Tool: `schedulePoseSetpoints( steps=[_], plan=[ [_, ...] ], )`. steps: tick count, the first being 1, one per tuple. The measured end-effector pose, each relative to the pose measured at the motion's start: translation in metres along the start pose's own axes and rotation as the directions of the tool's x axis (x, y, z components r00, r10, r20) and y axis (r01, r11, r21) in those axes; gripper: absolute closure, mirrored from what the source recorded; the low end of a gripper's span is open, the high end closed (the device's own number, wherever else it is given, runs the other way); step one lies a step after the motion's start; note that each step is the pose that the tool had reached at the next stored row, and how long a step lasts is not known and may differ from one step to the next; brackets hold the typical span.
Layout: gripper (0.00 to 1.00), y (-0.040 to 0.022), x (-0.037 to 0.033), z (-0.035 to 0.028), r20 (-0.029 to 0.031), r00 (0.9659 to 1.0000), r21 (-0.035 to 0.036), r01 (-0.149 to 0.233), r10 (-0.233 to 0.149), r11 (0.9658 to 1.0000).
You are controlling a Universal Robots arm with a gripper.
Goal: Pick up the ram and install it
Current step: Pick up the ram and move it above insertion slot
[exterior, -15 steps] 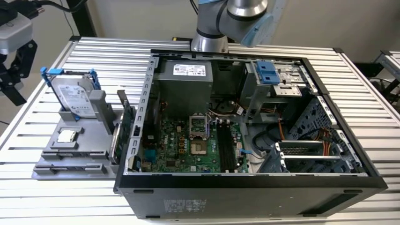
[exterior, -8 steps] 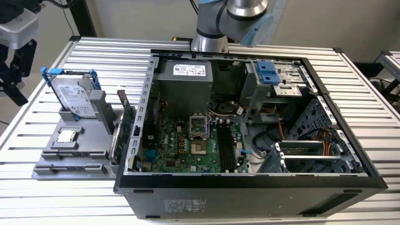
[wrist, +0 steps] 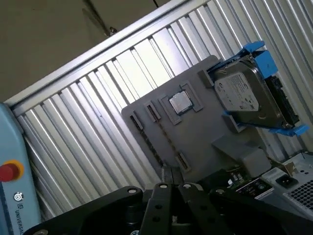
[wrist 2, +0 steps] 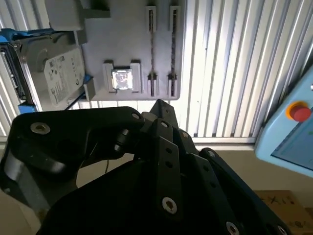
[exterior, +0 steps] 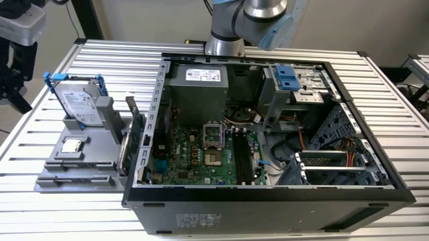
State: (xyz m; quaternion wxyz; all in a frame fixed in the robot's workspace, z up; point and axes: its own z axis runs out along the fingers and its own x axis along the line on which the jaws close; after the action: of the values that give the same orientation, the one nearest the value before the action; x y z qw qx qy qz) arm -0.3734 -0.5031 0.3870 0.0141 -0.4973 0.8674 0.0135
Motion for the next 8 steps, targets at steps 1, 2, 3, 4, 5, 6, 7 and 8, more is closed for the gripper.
schedulePoseSetpoints(
  steps=[1, 2, 3, 4, 5, 6, 7, 8],
  plan=[
    [1.0, 0.0, 0.0, 0.0001, -0.0002, 0.9998, -0.0007, 0.019, -0.019, 0.9998],
    [1.0, -0.0001, 0.0, 0.0003, -0.0001, 0.9993, -0.0013, 0.036, -0.036, 0.9993],
    [1.0, 0.0, 0.0, 0.0004, -0.0003, 0.9985, -0.0021, 0.054, -0.054, 0.9985],
    [1.0, 0.0, 0.0, 0.0005, -0.0004, 0.9974, -0.0027, 0.072, -0.072, 0.9974],
    [1.0, -0.0001, 0.0001, 0.0006, -0.0005, 0.9958, -0.0034, 0.092, -0.092, 0.9958],
    [1.0, -0.0001, 0.0001, 0.0007, -0.0007, 0.9941, -0.0041, 0.108, -0.108, 0.9941],
    [1.0, 0.0, 0.0, 0.0009, -0.0007, 0.992, -0.0048, 0.126, -0.126, 0.992],
    [1.0, -0.0001, 0.0, 0.0011, -0.0007, 0.9895, -0.0055, 0.145, -0.145, 0.9895]
  ],
)
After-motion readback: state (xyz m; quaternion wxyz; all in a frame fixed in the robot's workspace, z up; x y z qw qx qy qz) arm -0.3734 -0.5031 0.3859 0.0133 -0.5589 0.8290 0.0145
